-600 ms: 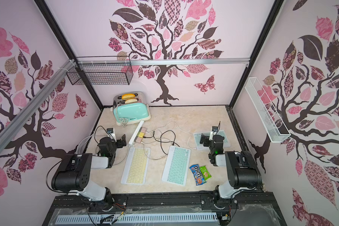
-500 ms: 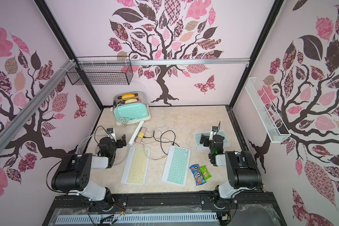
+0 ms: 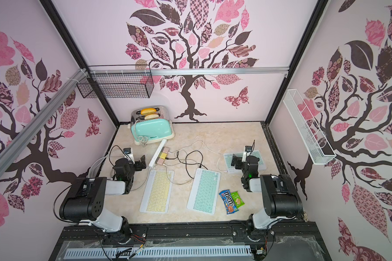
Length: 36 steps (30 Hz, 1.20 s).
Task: Unplug the wireless keyboard
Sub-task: Pick up the socket from the center of the board.
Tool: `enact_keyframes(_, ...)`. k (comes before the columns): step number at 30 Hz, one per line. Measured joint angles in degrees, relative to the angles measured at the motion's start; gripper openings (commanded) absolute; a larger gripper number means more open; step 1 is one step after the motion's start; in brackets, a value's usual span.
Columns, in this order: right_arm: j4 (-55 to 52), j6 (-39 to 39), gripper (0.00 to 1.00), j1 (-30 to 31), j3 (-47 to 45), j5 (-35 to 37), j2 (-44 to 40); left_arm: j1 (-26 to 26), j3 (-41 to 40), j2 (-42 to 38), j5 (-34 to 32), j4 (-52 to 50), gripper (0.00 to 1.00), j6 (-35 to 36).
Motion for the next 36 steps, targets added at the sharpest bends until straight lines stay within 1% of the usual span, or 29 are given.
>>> enact_keyframes(16, 0.0, 0.0, 0.99, 0.0, 0.0, 0.0, 0.0, 0.0, 0.0, 0.0, 0.0, 0.0, 0.98, 0.0)
enact_keyframes(20, 0.04, 0.0, 0.99, 0.0, 0.0, -0.02, 0.0, 1.51, -0.02, 0.0, 2.82, 0.52, 0.98, -0.04)
enact_keyframes(23, 0.48, -0.02, 0.99, 0.0, -0.04, -0.11, 0.0, 1.97, -0.02, 0.0, 3.67, 0.79, 0.98, -0.04)
enact_keyframes(27, 4.42, -0.26, 1.0, 0.39, -2.67, -0.02, -1.03, 1.92, -0.31, -0.35, 4.57, 1.29, 0.98, -0.04)
enact_keyframes(30, 3.04, -0.7, 0.99, 1.03, -3.98, 0.63, -3.93, 1.7, -0.26, -4.85, 3.3, -3.19, 0.98, -0.37)
enact_keyframes(33, -4.94, -1.05, 1.0, 1.88, -1.09, 1.31, -10.73, 0.57, 1.99, -11.45, -0.63, -9.4, 0.98, -1.07)
enact_keyframes(36, -12.94, 1.97, 0.99, 2.19, 3.67, 1.68, -17.84, -1.11, 5.05, -17.2, -5.97, -14.49, 0.98, -3.48)
